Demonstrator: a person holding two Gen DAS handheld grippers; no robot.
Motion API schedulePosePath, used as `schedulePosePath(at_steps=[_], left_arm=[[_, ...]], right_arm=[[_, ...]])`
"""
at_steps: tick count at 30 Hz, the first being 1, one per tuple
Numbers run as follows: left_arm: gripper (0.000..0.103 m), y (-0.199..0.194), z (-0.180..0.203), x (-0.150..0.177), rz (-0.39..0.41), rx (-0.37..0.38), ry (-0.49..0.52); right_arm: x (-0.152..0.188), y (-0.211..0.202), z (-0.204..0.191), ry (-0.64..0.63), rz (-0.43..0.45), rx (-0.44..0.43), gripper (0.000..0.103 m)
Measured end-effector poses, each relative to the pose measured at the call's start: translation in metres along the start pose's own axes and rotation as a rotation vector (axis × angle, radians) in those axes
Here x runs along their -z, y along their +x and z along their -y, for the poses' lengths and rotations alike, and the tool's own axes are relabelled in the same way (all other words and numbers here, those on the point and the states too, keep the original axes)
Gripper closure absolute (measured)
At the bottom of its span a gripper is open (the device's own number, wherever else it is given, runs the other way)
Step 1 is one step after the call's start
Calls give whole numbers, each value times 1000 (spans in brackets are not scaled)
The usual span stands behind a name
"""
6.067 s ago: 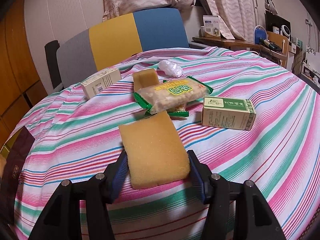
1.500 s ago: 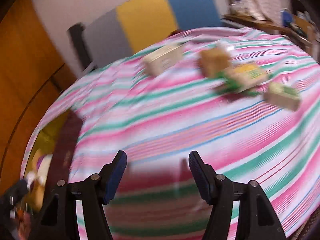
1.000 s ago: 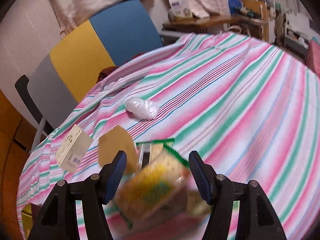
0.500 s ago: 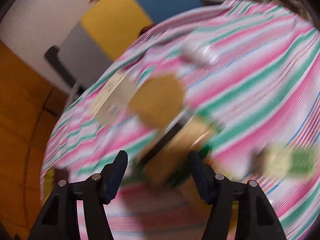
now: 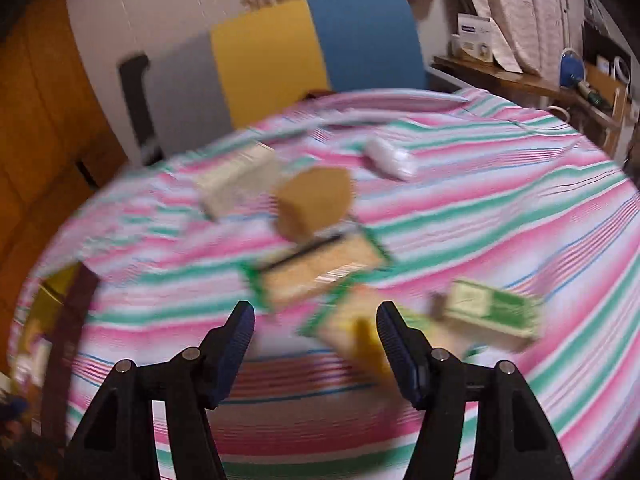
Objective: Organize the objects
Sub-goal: 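Reach the right gripper to the pile and grasp the WEIDAN cracker packet, then grasp the dark-striped cracker packet with the left gripper while the right holds WEIDAN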
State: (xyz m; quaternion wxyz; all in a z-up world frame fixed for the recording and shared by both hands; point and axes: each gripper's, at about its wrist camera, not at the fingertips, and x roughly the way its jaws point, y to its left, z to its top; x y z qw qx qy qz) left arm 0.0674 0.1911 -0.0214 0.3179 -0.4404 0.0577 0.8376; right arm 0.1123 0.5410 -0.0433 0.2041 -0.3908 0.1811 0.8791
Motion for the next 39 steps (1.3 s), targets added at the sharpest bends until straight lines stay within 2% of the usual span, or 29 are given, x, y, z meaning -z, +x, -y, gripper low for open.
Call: schedulePosePath(at_steps=[4,10,11,12,13,16,17,21,24,28,33,39], left_arm=[[0,0,9,0,2,5,32],[0,4,21,-6,-3,1,75],[0,5,22,-8,0,-1,80],[0,5,25,-11,3,-3,85],[0,6,26,-13,4,-5,87],[0,13,33,-23,-1,-5,95],[0,17,35,-26,-8,-5,99],[0,31,49,-40,-5,-14,139],[0,42,66,-53,10,-22,208],[0,63,93,-69,30,-7,309],[0,108,133,-88,28,46,429],[0,169,173,-117,24,51,577]], right_arm=[[4,15,21,-83,-68,73,39],[13,23,14,-162,-84,9,36],[15,23,12,-155,-89,-17,39],[18,23,10,-146,-97,-52,47],[22,25,7,-142,-106,-69,49],[28,27,-4,-148,-71,-14,51],[28,26,-5,-139,-60,0,55],[34,19,4,-8,14,17,55],[41,14,12,46,75,86,55],[42,11,30,157,104,158,55],[45,9,39,200,139,168,55],[46,8,45,237,168,158,55]])
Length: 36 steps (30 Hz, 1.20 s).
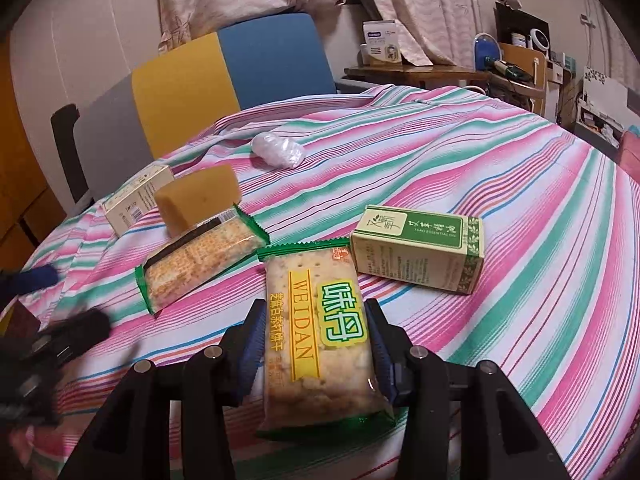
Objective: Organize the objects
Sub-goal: 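Grasp the dark-striped cracker packet with the left gripper while the right holds WEIDAN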
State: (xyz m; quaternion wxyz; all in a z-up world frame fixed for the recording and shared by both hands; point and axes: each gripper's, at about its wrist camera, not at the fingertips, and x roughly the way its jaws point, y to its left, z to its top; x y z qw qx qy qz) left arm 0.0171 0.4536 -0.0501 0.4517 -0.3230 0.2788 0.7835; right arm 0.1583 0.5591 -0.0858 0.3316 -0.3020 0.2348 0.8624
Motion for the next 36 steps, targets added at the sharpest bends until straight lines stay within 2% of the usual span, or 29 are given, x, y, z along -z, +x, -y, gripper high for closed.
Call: schedulePosePath(at_steps=[6,9,11,14,21,24,26,29,31,33,34,36], left_arm=[[3,38,8,-22,-10,40,143],[21,54,11,-19,-48,87,175],[39,55,8,-16,-32,143,130],[43,54,-1,-9,-34,179,31],[43,24,-4,31,21,123,-35],[40,7,-8,50,11,70,-101],[19,1,-8,57,-20,52,-132],[11,-7,-10,58,-11,70,-172],[8,0,-7,48,-23,40,-148],[11,13,-5,40,-60,34,-128],[18,13,-7,42,-63,43,-126],[21,16,-7,38,-56,56,-120]], right_arm=[[1,2,1,9,8,6,55],[2,3,1,13,10,6,55],[2,3,1,14,10,7,55],[2,4,2,14,10,6,55],[1,6,1,12,10,9,55],[1,6,1,13,11,7,55],[1,6,1,10,10,6,55],[1,6,1,7,9,11,55],[1,6,1,8,9,10,55],[2,6,1,9,10,9,55],[2,6,1,8,10,9,55],[2,6,1,9,10,8,55]])
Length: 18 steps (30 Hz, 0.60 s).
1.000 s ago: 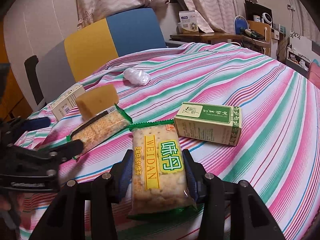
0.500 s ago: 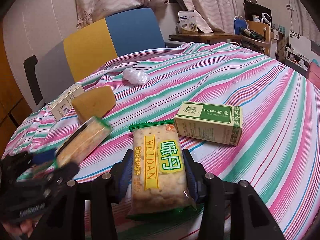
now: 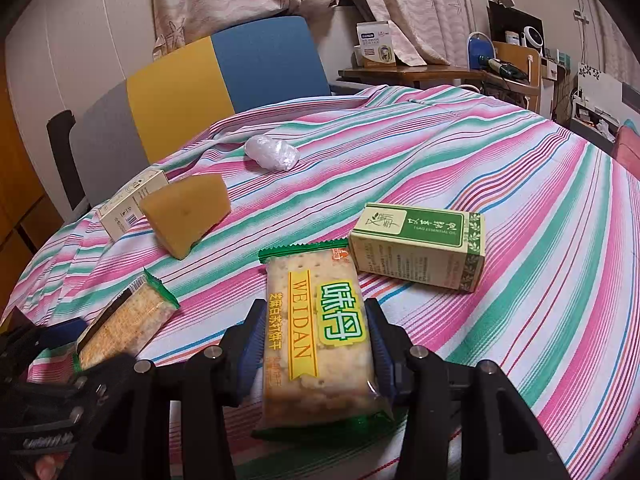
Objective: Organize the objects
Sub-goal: 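Grasp the dark-striped cracker packet with the left gripper while the right holds WEIDAN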
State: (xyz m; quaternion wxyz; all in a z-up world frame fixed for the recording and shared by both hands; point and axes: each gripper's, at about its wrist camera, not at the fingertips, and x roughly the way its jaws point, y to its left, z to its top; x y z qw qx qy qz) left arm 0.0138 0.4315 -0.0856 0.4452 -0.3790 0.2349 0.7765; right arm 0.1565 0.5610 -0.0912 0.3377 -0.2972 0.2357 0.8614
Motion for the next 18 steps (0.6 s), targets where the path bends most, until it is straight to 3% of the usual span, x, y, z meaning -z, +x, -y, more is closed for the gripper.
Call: schedulePosePath(at_steps=[6,13,16,18], left_arm=[[38,-4,13,10,74,18,70],[40,-8,10,16,75,19,60],[53,-12,13,19,86,16,51],[54,-16,15,24,96,2,50]], right_arm=[[0,0,0,-2,0,2,55],[1,-1,-2,-13,-3,13,55],[1,-1,-2,-13,-3,13,55],[1,0,-3,-15,-3,16,55]])
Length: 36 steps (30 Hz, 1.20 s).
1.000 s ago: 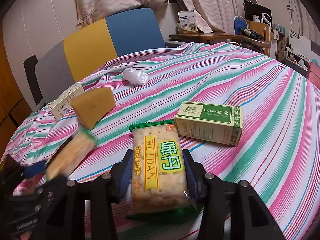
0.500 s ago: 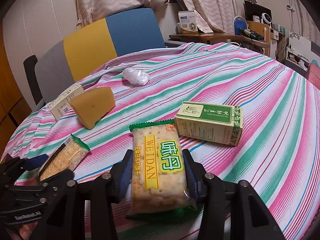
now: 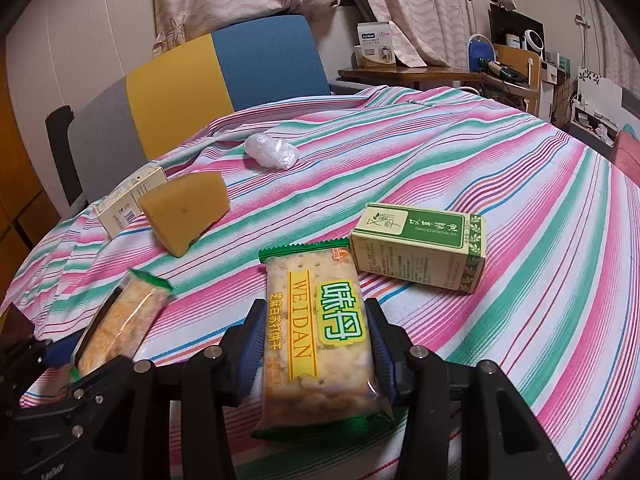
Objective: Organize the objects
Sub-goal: 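Grasp the dark-striped cracker packet with the left gripper while the right holds WEIDAN, then lower the dark-striped cracker packet into the gold tin and open the left gripper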
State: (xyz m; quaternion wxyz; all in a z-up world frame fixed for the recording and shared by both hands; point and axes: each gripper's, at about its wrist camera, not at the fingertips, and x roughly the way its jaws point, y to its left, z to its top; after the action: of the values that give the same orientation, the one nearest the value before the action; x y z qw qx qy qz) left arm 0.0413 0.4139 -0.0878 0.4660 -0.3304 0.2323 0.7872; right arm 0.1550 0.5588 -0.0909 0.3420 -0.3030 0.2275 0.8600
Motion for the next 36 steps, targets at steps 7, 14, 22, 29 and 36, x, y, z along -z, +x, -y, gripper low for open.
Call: schedulePosePath(at_steps=[7,14,22,29,36], left_arm=[[55,-28,-4,28,20,-17,-114],[55,-63,4,63,36,5,-119],[55,-96,-20,80,46,-8,-246],[55,-135,-61,91,98,-63,-365],[55,-169,-105,111,145,-126,-472]], right_arm=[[0,0,-3,-12,-1,16,55],[0,0,-6,-30,-4,32,55],[1,-4,-14,-74,8,54,55],[5,-17,-38,-191,84,47,55],[5,-19,-40,-201,94,36,55]])
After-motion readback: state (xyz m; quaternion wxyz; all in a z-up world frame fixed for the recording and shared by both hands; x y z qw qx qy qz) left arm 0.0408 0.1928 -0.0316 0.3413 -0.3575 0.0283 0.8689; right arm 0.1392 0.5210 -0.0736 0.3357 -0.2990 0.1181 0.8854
